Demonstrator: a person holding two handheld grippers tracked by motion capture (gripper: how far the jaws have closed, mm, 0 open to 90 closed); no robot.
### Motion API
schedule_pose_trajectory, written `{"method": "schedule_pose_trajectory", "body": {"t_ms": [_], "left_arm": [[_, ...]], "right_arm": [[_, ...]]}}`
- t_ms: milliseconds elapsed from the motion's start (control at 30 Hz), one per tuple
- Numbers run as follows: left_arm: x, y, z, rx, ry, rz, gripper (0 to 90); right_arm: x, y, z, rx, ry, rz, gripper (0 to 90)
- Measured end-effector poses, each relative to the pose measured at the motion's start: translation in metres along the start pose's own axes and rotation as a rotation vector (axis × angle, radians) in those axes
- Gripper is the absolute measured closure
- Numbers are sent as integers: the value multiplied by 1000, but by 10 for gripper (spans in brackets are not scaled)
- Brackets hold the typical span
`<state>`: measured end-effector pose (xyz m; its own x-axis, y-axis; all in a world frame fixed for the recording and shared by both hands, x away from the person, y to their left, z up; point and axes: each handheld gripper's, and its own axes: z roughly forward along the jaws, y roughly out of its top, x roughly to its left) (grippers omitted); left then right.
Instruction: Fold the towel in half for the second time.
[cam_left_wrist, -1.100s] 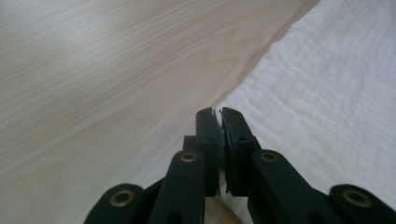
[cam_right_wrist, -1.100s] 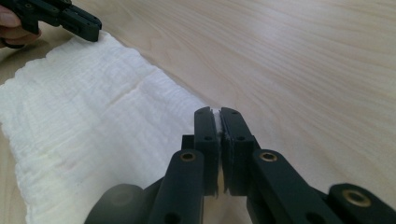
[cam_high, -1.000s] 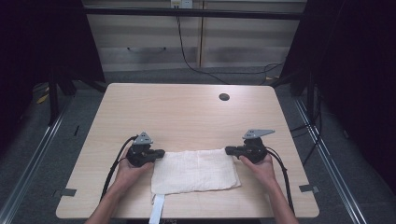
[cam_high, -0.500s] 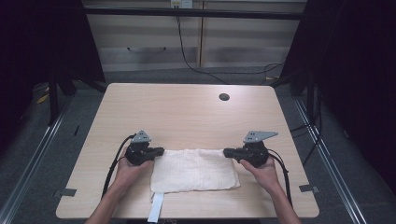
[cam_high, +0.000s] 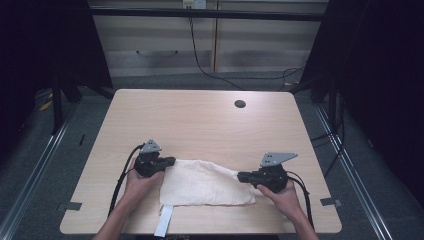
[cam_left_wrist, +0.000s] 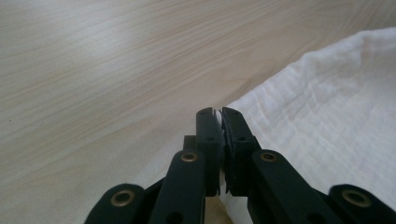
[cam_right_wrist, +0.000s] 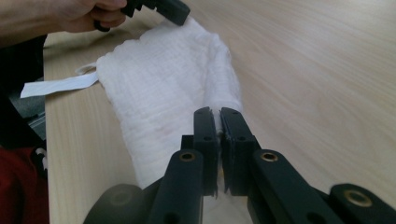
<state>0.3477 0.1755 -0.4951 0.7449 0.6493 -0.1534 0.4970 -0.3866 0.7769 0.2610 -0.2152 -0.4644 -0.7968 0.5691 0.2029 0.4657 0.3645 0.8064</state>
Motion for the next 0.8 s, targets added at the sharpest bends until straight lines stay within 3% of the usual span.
{"method": "schedule_pose_trajectory", "body": {"t_ms": [267,500,667,800], "left_arm": [[-2,1,-3,-14,-7,4,865],[-3,2,-5,-22,-2,8,866],[-8,5,-5,-29,-8,24,865],[-11,7,-5,-39,-6,30,866]], "right_arm": [[13,-17,1,61,38,1,856],[18,-18,1,81,65,-5,849],[23,-27,1,132,91,-6,859],[28,-32,13,207,95,-20,862]]}}
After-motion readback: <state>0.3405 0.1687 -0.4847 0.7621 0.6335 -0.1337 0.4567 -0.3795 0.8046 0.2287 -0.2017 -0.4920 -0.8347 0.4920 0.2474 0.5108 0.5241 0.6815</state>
